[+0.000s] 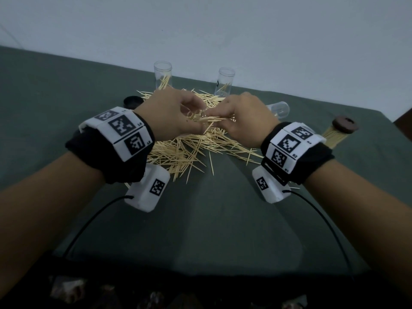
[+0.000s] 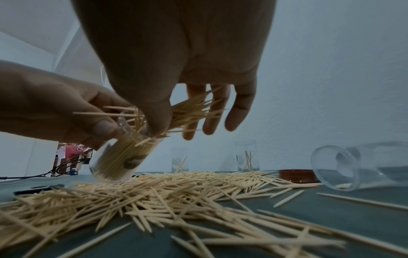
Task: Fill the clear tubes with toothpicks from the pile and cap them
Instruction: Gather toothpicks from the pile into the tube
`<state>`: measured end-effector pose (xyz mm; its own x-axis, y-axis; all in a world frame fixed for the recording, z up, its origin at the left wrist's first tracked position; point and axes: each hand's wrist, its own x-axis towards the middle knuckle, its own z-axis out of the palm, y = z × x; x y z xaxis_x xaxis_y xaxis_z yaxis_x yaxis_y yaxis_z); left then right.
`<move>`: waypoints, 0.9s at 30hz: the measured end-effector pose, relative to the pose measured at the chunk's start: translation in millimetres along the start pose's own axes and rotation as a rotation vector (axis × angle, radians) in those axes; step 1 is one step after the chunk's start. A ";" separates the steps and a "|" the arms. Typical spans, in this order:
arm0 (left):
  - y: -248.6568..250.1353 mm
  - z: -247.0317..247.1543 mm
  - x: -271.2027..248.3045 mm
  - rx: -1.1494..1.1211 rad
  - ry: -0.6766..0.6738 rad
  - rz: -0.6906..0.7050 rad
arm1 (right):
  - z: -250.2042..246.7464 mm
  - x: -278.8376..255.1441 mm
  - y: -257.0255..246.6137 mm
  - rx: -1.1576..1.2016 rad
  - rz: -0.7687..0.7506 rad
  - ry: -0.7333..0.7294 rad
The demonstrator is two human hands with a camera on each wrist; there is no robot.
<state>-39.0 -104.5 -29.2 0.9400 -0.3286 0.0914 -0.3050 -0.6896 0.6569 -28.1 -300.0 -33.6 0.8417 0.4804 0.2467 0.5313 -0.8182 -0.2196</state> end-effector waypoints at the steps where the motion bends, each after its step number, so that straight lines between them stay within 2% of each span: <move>1: 0.0 0.1 0.0 0.001 0.001 0.002 | 0.1 0.0 0.8 0.009 -0.006 0.012; 7: 0.2 1.1 0.4 0.007 -0.037 -0.007 | -3.9 -4.0 -0.2 0.066 -0.001 -0.066; 10: -0.3 1.8 1.4 0.003 -0.050 -0.026 | -5.0 -3.2 -0.5 0.090 0.062 -0.094; 15: -2.6 -0.5 1.6 -0.010 -0.031 -0.061 | -11.8 -0.6 -2.7 0.091 0.156 -0.087; 24: 0.4 1.5 0.5 -0.020 -0.057 -0.051 | -10.9 -2.1 -6.3 0.082 0.122 -0.078; 27: 0.2 1.0 0.8 -0.010 -0.051 -0.065 | -12.9 -1.8 -6.5 0.103 0.160 -0.069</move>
<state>-38.4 -105.5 -29.7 0.9487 -0.3159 0.0102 -0.2417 -0.7042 0.6676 -34.3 -299.6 -20.4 0.9187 0.3707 0.1362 0.3947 -0.8507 -0.3471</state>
